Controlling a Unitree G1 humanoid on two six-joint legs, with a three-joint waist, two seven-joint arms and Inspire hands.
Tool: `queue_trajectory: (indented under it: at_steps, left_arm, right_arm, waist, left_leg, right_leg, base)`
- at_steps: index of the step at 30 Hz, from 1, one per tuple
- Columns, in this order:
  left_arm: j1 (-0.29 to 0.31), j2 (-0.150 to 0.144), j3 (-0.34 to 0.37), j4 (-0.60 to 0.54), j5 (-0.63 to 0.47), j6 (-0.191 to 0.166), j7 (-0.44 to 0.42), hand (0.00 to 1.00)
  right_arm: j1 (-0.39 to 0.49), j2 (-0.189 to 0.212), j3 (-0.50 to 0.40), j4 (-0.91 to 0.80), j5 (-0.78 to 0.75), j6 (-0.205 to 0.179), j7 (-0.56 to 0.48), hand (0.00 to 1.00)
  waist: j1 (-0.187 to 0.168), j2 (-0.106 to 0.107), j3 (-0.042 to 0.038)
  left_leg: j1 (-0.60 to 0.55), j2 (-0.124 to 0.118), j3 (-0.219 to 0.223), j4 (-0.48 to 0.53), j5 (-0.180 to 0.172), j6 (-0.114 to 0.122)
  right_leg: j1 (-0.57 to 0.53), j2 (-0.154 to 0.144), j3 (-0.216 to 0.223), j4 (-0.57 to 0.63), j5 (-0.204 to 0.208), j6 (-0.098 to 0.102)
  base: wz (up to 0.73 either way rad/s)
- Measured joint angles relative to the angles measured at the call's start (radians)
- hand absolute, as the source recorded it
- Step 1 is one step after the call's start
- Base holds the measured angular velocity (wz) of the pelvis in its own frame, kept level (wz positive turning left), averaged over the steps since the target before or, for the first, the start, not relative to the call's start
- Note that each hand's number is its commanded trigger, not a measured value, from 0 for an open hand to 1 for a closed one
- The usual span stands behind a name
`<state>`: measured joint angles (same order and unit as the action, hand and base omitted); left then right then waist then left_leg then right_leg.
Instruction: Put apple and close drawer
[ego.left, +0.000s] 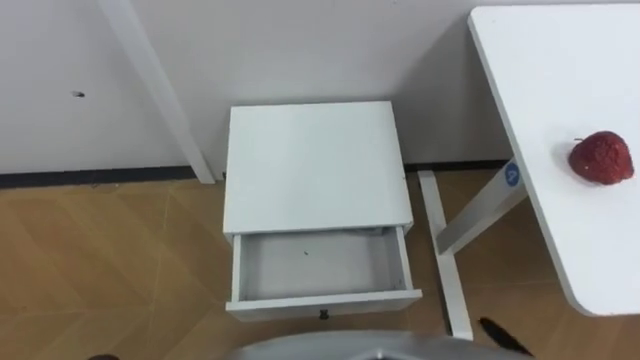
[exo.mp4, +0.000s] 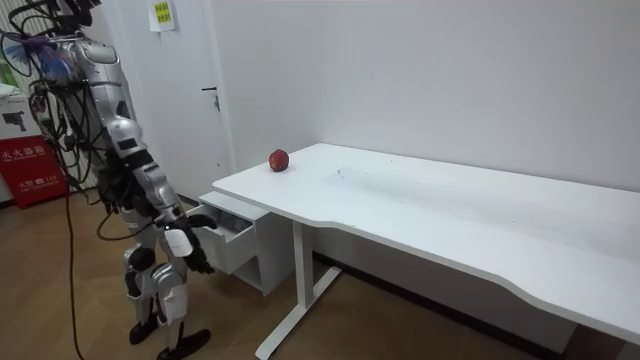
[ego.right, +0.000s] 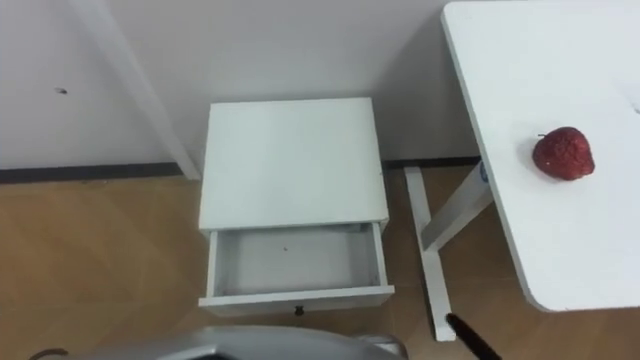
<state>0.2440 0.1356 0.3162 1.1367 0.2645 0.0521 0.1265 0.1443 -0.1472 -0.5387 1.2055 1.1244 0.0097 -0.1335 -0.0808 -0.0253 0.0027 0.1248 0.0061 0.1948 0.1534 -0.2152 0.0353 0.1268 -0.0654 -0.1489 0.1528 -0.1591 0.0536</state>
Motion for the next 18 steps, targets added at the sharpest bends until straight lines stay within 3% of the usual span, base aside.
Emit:
queue_trajectory:
  at_steps: [2,7,12,14,18]
  left_arm:
    - [-0.001,0.010,0.000,0.000,-0.001,-0.017,0.000,0.00]
    - [0.009,0.033,0.000,0.003,0.000,-0.015,-0.001,0.00]
    - [0.029,0.047,0.004,0.000,0.003,-0.008,-0.001,0.00]
    - [0.027,0.052,0.006,-0.005,0.001,-0.008,-0.001,0.00]
    - [0.028,0.053,0.007,-0.044,0.007,-0.007,0.000,0.00]
  right_arm:
    - [-0.013,-0.007,-0.064,-0.010,0.131,-0.021,-0.025,0.00]
    - [-0.022,-0.017,-0.144,-0.017,0.251,-0.032,-0.070,0.00]
    - [-0.038,-0.030,-0.231,-0.086,0.302,-0.043,-0.162,0.00]
    - [-0.048,-0.054,-0.254,-0.119,0.298,-0.060,-0.242,0.00]
    - [-0.047,-0.078,-0.272,-0.273,0.297,-0.086,-0.345,0.00]
  waist:
    - [-0.013,-0.008,-0.0021]
    - [-0.031,-0.029,-0.0040]
    - [-0.053,-0.045,-0.0056]
    - [-0.057,-0.051,-0.0046]
    - [-0.070,-0.049,-0.0055]
  left_leg:
    - [0.000,0.000,0.005,0.000,0.000,0.000]
    - [-0.004,-0.001,0.007,0.000,0.000,0.000]
    - [-0.010,-0.002,0.015,0.009,0.000,0.001]
    - [-0.013,-0.002,0.015,0.011,0.000,0.001]
    - [-0.042,-0.002,0.015,0.015,-0.001,0.001]
  right_leg:
    - [-0.005,0.000,0.006,0.003,0.000,0.000]
    - [-0.014,0.001,0.009,0.018,-0.001,-0.002]
    - [-0.023,0.001,0.009,0.020,-0.001,-0.002]
    - [-0.025,0.001,0.009,0.021,-0.001,-0.002]
    - [-0.053,0.000,0.009,0.032,-0.001,-0.002]
  base:
    - [-0.07]
    - [-0.02]
    - [-0.04]
    - [0.00]
    - [0.00]
